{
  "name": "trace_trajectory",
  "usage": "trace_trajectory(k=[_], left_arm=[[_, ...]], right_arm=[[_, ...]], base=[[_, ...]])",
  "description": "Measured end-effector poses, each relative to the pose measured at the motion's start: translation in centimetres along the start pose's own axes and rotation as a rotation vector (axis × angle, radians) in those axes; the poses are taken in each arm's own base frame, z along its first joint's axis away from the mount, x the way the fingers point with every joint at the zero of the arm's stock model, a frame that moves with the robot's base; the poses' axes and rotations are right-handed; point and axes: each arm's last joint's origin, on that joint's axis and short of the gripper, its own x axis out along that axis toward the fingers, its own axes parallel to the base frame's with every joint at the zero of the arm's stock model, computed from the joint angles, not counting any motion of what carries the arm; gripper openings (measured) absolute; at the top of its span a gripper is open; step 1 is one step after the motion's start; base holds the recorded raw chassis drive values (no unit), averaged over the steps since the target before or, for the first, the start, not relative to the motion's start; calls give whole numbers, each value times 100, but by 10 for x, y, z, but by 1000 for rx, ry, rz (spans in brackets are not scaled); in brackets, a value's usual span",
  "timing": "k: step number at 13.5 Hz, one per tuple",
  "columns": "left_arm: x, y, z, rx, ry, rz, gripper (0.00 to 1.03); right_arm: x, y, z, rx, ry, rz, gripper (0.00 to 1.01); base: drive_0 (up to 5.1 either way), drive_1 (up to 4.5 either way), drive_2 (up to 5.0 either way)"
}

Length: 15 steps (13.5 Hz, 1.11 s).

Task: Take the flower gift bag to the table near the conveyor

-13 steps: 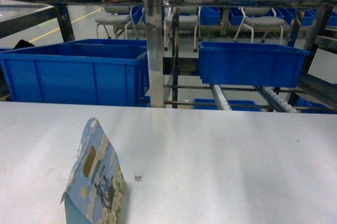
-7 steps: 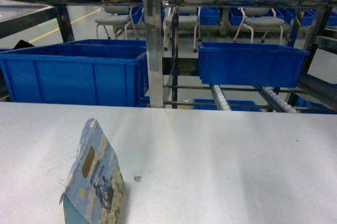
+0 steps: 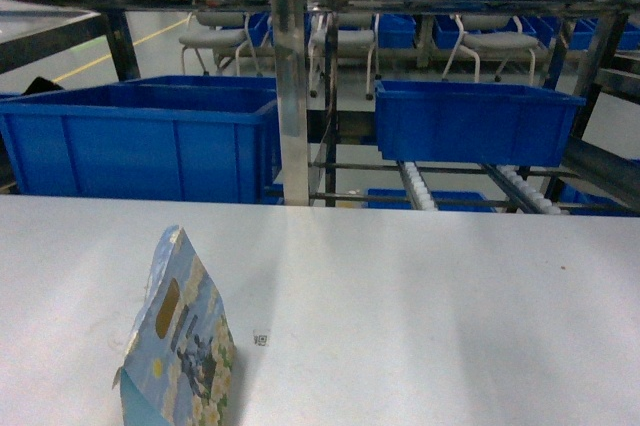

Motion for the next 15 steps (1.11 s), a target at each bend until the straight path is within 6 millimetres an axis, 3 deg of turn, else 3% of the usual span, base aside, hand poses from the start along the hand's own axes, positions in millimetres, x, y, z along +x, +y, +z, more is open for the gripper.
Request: trace_trajectory(k=[15], left_arm=[[-29,4,-8,-2,1,6,2]], right_arm=[[0,0,-2,0,12,0,2]], base=[[0,0,0]])
